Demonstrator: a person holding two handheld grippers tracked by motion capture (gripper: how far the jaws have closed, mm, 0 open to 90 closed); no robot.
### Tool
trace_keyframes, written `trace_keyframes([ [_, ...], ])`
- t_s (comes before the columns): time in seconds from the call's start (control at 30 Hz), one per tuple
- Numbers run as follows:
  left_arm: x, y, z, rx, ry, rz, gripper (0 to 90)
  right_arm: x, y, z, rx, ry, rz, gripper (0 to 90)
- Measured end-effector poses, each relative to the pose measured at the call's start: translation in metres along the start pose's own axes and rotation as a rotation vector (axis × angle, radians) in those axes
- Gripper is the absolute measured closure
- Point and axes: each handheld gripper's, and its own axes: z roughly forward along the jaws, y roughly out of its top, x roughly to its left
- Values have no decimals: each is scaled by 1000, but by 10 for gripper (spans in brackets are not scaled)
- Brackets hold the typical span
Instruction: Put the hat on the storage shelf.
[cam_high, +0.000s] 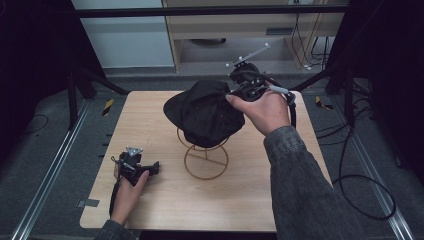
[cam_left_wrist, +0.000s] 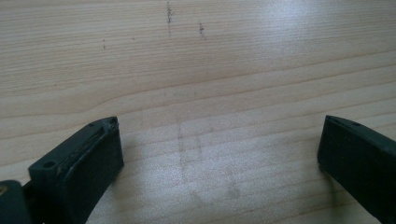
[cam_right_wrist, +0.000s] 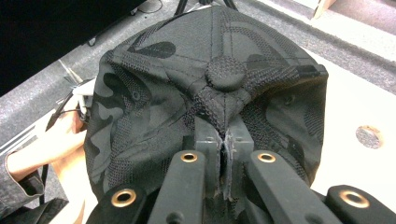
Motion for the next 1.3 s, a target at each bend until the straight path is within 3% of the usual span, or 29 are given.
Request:
trace_keyframes([
  [1.3,0,0,0,-2,1,-3,0,15,-8,22,40,12,-34,870],
])
